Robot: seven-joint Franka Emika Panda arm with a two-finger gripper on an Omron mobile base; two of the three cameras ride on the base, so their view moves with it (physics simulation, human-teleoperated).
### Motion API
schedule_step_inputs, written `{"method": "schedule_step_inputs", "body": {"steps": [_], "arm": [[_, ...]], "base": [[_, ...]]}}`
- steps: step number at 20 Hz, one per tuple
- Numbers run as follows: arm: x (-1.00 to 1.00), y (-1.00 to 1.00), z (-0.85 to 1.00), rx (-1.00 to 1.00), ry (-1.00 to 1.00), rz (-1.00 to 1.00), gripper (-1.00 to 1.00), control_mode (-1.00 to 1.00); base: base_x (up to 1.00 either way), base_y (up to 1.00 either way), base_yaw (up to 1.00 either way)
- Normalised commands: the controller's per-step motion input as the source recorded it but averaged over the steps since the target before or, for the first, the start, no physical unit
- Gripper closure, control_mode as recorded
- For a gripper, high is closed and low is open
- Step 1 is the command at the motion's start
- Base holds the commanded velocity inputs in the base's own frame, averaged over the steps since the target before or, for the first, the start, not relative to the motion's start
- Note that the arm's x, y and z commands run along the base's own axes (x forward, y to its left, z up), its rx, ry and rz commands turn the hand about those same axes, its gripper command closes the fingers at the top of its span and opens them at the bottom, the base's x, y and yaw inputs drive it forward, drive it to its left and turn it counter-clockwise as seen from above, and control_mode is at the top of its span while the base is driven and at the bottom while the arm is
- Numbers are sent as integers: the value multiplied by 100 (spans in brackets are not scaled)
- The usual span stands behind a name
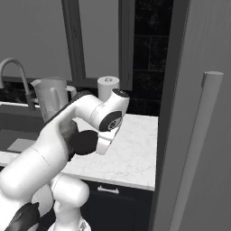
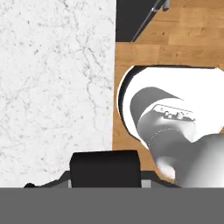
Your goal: Close the lid blender by securely placing the lid on top.
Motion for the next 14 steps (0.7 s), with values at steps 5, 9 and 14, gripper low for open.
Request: {"method": "schedule_step_inputs", "body": {"steps": [5, 9, 14], "arm": [[-25, 39, 56, 4, 0, 0, 100, -100], [-26, 41, 46, 4, 0, 0, 100, -100], [-18, 37, 35, 6, -1, 0, 100, -100]], "base": [[0, 0, 0], [0, 0, 0], [0, 0, 0]]}}
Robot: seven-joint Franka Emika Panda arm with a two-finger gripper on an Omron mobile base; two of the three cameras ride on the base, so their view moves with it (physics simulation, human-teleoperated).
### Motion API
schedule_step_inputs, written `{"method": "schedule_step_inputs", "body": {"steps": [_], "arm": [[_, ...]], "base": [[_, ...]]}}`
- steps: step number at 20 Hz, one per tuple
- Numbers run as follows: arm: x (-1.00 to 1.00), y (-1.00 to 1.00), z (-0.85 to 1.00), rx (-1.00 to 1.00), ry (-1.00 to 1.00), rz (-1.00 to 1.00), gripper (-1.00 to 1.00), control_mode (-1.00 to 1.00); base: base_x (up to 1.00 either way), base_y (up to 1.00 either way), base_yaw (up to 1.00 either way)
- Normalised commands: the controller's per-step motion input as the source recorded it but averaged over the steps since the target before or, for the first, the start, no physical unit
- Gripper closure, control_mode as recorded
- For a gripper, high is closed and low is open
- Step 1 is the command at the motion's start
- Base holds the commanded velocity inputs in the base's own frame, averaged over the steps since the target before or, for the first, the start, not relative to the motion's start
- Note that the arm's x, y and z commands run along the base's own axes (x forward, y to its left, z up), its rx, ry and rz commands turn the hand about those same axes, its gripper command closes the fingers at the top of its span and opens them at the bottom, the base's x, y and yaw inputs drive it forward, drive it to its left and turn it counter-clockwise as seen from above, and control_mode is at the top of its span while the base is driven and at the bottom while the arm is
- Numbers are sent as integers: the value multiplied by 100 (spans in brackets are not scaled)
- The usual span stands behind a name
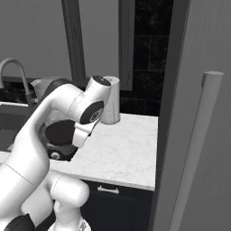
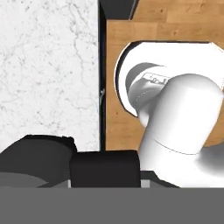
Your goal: Close the lid blender by securely placing the lid on top.
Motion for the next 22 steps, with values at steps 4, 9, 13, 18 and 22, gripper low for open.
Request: {"method": "schedule_step_inputs", "body": {"steps": [4, 9, 13, 18, 22], "arm": [[-13, 39, 38, 8, -3, 0, 100, -100], [-4, 40, 45, 9, -1, 0, 100, -100], [0, 45, 55, 8, 0, 0, 100, -100], [0, 43, 60, 6, 0, -1, 100, -100], [0, 30, 62, 5, 0, -9, 100, -100]], "base": [[0, 0, 0], [0, 0, 0], [0, 0, 0], [0, 0, 0], [0, 0, 0]]}}
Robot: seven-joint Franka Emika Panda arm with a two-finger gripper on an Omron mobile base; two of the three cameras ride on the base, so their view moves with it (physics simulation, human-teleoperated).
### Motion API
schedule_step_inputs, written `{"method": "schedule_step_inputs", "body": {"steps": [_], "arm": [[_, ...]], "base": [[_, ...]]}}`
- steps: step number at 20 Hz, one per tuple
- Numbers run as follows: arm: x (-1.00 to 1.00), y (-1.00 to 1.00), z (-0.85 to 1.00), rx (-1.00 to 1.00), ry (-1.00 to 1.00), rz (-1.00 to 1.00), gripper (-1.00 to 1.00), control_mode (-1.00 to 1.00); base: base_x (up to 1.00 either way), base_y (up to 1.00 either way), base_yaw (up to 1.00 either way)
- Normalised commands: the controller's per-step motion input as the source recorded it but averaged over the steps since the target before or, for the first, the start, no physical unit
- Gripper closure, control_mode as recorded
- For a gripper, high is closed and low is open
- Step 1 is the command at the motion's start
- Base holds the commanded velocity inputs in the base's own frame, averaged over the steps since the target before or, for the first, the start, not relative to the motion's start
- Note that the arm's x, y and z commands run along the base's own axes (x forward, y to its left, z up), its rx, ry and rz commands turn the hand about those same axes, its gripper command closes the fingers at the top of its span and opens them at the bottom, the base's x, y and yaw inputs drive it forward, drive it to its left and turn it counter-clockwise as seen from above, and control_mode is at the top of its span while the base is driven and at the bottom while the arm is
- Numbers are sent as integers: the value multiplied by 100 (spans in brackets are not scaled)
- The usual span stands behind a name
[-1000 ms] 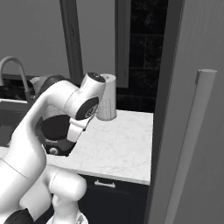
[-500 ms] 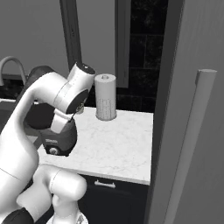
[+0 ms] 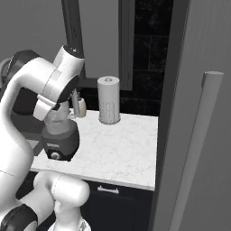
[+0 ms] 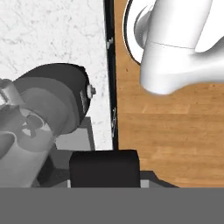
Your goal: Close the lid blender by securely placing the lid on top.
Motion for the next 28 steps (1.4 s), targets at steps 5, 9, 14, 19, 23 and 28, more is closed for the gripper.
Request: {"method": "schedule_step_inputs", "body": {"steps": [5, 9, 14, 19, 23, 28], "arm": [[8, 6, 54, 5, 0, -17, 100, -100], [19, 0, 40, 2, 0, -22, 100, -100], [26, 10, 14, 0, 0, -24, 100, -100], [30, 14, 0, -1, 2, -21, 100, -100], [33, 13, 0, -5, 4, -16, 100, -100], [32, 10, 0, -6, 6, -14, 100, -100]], "base": [[0, 0, 0], [0, 0, 0], [0, 0, 0], [0, 0, 0], [0, 0, 0], [0, 0, 0]]}}
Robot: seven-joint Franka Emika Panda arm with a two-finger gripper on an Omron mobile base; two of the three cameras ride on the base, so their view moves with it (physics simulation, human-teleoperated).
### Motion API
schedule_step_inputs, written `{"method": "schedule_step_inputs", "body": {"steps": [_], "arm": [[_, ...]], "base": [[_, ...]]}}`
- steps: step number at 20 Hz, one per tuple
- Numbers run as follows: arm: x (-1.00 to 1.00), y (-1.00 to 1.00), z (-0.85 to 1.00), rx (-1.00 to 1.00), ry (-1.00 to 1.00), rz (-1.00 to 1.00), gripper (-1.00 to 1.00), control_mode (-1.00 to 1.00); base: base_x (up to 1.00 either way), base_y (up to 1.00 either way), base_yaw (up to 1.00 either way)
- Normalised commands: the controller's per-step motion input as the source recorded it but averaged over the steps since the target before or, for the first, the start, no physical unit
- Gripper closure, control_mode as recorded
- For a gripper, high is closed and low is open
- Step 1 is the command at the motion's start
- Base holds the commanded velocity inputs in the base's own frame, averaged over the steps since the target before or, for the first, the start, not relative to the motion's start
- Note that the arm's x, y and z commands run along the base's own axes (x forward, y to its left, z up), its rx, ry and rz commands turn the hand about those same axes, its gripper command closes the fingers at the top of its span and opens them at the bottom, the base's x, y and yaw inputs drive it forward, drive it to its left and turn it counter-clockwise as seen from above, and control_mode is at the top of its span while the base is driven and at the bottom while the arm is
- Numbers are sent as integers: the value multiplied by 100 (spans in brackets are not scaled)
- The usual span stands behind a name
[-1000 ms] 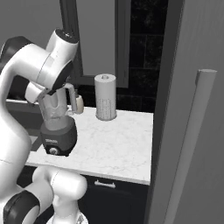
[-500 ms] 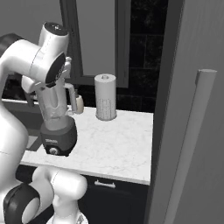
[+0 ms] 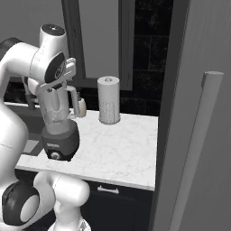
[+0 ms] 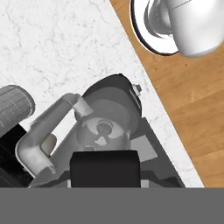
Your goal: Close the lid blender by securely placing the lid on top.
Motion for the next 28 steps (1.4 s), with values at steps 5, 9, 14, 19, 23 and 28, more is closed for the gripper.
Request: {"method": "schedule_step_inputs", "body": {"steps": [5, 9, 14, 19, 23, 28], "arm": [[28, 14, 0, -5, 7, -11, 100, -100], [16, 19, 0, -1, 6, -9, 100, -100], [5, 17, 0, 0, 6, -9, 100, -100], [9, 14, 0, 0, 5, -10, 100, -100], [21, 12, 0, 0, 2, -12, 100, -100], [19, 17, 0, 0, 2, -13, 100, -100]], "base": [[0, 0, 0], [0, 0, 0], [0, 0, 0], [0, 0, 0], [0, 0, 0], [0, 0, 0]]}}
